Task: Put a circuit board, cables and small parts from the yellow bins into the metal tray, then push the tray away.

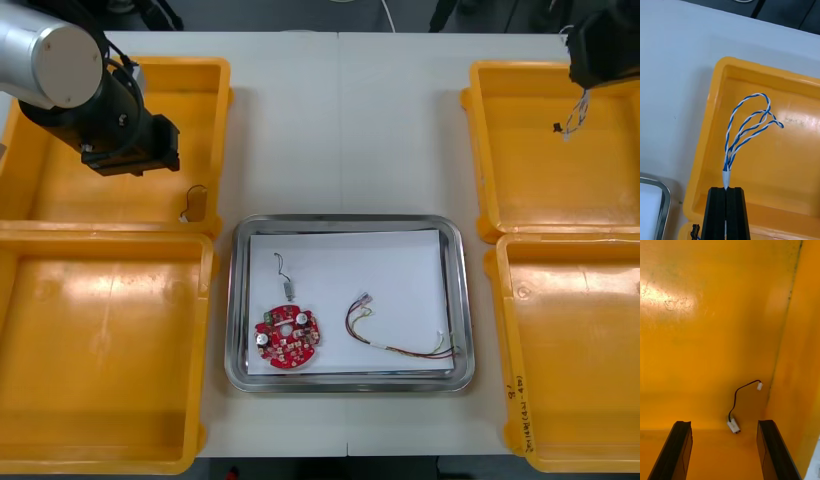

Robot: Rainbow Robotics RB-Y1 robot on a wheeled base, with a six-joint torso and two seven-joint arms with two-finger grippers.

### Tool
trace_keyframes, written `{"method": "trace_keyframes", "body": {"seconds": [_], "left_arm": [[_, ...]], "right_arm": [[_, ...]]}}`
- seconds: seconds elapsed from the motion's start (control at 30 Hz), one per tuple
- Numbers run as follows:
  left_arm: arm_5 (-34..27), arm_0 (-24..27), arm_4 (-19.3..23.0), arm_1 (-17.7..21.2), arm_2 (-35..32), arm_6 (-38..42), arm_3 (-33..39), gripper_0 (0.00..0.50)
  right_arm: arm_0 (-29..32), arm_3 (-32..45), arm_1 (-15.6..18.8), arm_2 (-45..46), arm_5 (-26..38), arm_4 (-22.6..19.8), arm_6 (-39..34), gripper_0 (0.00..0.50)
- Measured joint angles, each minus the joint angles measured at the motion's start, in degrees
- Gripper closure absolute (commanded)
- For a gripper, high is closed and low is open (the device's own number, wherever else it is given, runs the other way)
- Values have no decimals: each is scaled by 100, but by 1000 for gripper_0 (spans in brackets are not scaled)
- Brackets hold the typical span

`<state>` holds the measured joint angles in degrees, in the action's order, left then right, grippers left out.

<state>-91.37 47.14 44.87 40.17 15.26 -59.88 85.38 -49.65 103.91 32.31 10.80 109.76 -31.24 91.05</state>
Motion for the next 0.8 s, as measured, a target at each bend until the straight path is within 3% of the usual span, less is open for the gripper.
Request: {"method": "trace_keyframes", "body": {"seconds": [0.3,0.57,0.8], "left_arm": [[359,0,12,0,334,0,-335,0],[616,0,64,0,592,-1,-390,0],[814,0,63,0,837,-1,-393,0]], "right_arm": [[233,828,-11,-1019,1,-288,0,500],[279,914,-22,-1569,1,-1103,0,500],[395,1048,-52,-1878,1,-1553,0,500]]}}
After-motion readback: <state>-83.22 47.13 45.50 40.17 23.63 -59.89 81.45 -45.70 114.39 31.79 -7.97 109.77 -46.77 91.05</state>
